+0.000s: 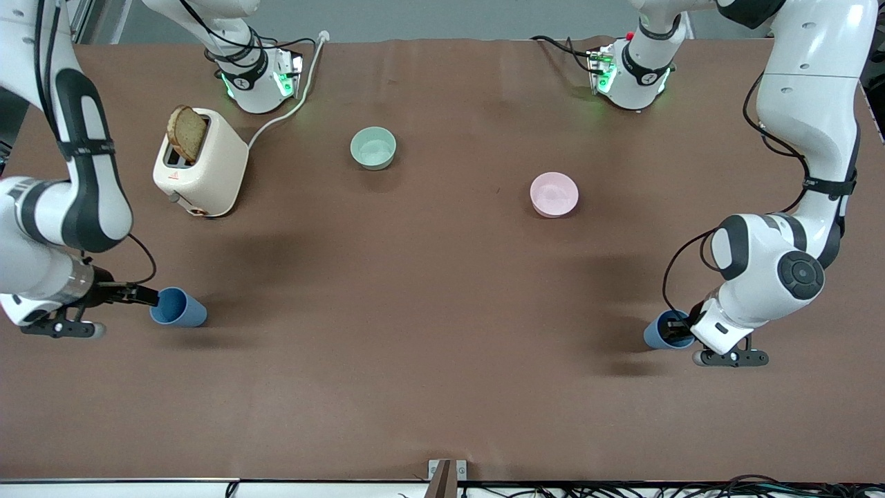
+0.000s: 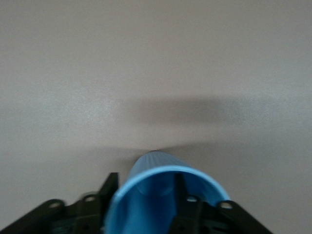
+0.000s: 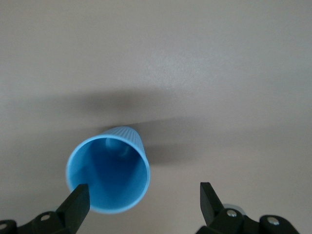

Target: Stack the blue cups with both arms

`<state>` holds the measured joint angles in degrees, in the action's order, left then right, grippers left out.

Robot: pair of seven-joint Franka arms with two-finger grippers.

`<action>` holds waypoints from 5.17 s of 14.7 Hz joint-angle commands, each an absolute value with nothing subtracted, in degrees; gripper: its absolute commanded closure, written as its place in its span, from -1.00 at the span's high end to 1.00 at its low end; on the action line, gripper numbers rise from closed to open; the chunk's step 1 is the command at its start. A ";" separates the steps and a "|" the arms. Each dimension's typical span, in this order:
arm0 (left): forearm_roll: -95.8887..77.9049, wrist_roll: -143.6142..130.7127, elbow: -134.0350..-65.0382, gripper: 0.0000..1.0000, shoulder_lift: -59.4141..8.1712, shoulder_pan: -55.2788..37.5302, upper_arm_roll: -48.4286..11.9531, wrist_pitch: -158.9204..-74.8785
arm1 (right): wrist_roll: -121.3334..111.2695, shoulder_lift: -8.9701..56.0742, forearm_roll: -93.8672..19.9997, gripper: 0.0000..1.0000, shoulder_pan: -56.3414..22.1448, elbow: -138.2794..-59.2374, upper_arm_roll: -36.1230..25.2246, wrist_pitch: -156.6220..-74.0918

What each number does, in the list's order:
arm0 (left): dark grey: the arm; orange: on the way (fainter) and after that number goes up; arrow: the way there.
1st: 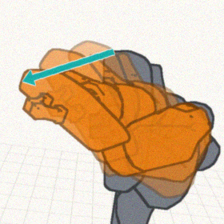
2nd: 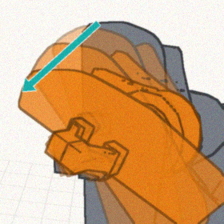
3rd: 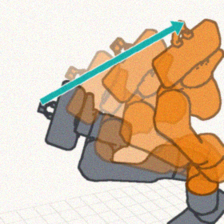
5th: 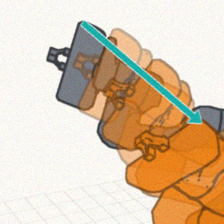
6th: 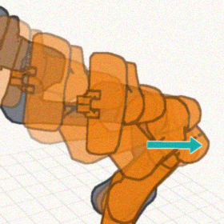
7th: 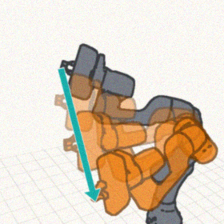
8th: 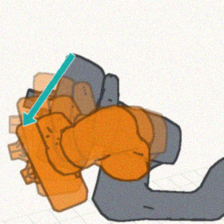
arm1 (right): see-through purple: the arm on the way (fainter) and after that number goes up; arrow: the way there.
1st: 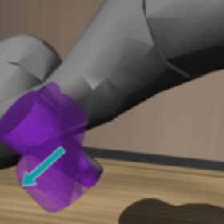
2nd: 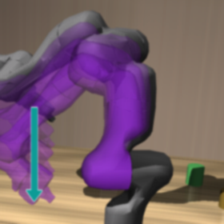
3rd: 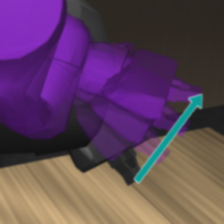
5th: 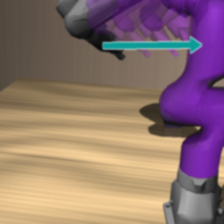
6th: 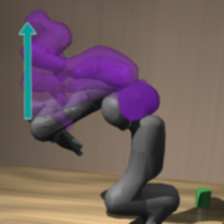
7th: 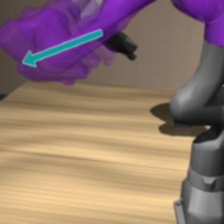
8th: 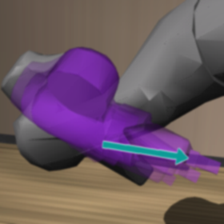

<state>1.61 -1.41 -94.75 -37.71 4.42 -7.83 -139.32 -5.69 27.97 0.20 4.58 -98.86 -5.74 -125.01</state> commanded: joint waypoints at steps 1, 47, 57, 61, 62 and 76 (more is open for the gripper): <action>2.90 -2.81 -93.87 -0.99 -37.44 4.13 -8.00 -139.13 | -8.43 27.07 0.00 1.00 5.71 -102.91 -4.83 -129.44; 0.10 -0.45 -89.99 1.00 1.75 -5.47 -3.15 -90.61 | 55.20 34.10 -10.02 -0.97 -45.17 -78.57 -4.83 -114.51; -0.18 0.18 -90.53 1.00 2.02 0.97 -9.23 -90.26 | 55.11 36.12 -9.84 -0.97 -44.30 -78.57 -5.01 -117.86; 0.17 -0.26 -90.61 1.00 2.28 0.97 -9.49 -90.18 | 54.93 36.30 -9.76 -0.97 -44.12 -78.57 -5.18 -118.13; 0.44 -0.26 -90.62 1.00 2.37 0.97 -9.49 -90.18 | 54.84 36.30 -9.76 -0.97 -43.77 -78.57 -5.19 -118.04; 0.97 -0.36 -89.31 1.00 1.50 1.05 -10.02 -90.62 | 54.76 37.44 -7.21 -0.90 -43.68 -79.19 -5.19 -118.04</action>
